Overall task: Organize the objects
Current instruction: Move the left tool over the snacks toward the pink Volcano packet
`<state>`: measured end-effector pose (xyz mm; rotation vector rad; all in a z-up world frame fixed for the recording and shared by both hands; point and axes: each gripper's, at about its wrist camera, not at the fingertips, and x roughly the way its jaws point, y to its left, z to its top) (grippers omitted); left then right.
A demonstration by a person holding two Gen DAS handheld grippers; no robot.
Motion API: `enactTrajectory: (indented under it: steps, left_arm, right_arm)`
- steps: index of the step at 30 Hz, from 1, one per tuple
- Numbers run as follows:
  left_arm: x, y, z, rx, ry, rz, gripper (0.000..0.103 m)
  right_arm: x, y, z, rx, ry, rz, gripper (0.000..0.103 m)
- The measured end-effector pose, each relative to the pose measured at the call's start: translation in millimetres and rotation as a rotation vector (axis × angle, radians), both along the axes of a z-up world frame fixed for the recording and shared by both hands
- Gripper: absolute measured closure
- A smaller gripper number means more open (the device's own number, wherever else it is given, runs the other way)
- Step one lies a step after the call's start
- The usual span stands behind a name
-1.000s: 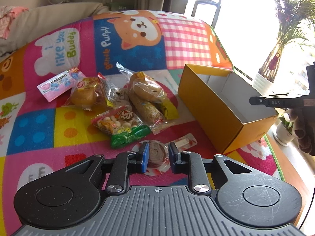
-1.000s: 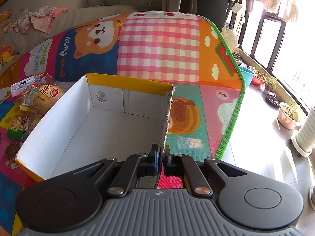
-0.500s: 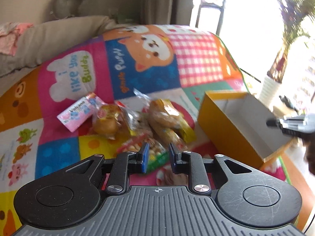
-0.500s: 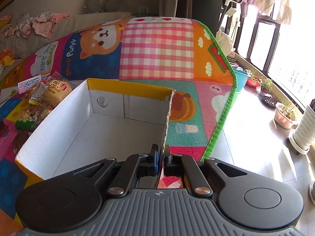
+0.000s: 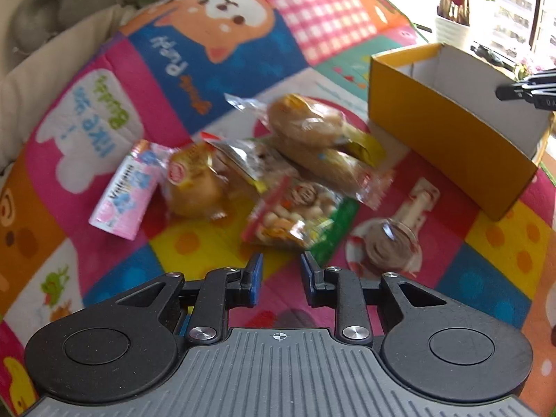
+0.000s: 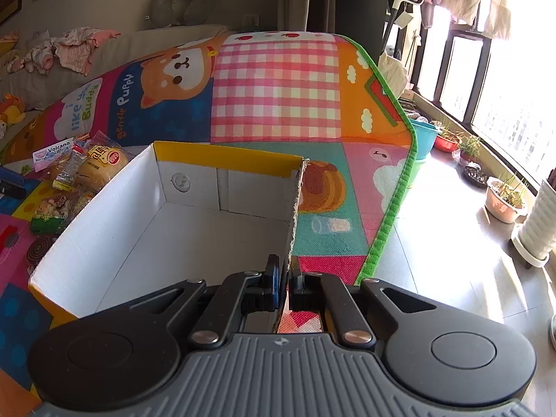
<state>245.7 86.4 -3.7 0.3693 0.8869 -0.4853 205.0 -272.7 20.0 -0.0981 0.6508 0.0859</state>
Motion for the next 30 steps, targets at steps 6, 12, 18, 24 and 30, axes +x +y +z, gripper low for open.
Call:
enactTrajectory:
  steps: [6,12,18,24,30]
  left_arm:
    - [-2,0,-12,-0.073,0.052,-0.007,0.078]
    - [-3,-2,-11,-0.103,0.082,-0.02,0.072]
    - [-9,-18,-11,-0.081,0.076,-0.011,0.053]
    - [-13,-26,-14,-0.084,0.013,0.088,0.052]
    - [-17,-21,-8,-0.115,0.055,0.075,0.056]
  right_arm:
    - [0,2,0,-0.018,0.006,0.006,0.098]
    - [4,2,-6,-0.006,0.037,-0.001,0.098]
    - [4,1,-8,0.005,0.048,-0.004,0.098]
    - [2,3,-6,0.006,0.034,-0.004,0.098]
    - [-1,6,-5,0.009,0.031,0.003,0.098]
